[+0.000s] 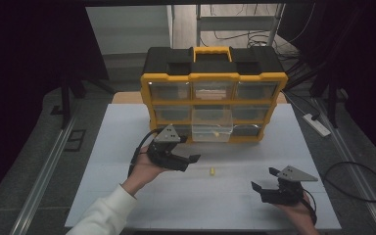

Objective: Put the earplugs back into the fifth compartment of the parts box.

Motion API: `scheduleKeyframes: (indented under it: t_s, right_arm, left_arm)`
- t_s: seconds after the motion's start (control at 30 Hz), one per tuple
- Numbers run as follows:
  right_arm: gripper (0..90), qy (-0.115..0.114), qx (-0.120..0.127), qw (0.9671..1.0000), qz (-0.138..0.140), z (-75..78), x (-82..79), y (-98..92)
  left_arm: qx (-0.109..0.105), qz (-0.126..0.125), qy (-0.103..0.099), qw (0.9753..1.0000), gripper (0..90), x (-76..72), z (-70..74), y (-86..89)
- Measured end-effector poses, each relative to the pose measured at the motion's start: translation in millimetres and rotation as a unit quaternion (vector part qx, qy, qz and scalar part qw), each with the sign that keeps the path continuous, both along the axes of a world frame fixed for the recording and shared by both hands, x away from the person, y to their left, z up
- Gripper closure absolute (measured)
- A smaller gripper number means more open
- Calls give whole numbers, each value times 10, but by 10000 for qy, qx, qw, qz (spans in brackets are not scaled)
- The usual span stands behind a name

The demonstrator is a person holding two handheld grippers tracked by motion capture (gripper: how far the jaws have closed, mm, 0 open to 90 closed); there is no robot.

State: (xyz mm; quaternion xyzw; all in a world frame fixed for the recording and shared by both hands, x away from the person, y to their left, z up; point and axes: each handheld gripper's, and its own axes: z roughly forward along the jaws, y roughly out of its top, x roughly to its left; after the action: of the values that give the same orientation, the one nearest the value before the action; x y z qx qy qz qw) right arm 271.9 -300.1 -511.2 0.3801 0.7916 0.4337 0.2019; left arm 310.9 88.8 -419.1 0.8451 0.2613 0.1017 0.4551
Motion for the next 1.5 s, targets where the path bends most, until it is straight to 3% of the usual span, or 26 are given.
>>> scheduleKeyframes:
  t_s: [0.37, 0.83, 1.5]
  right_arm:
    - [131, 0, -2, 10000, 4, -2, 2, -4]
    - [131, 3, 6, 10000, 0, -1, 0, -5]
    - [131, 4, 19, 10000, 4, -1, 1, -7]
  left_arm:
    - [350, -241, 316, 9986, 215, 95, -259, -213]
    - [858, -575, 682, 9923, 211, 219, -617, -608]
    - [1303, -575, 942, 9853, 213, 388, -944, -895]
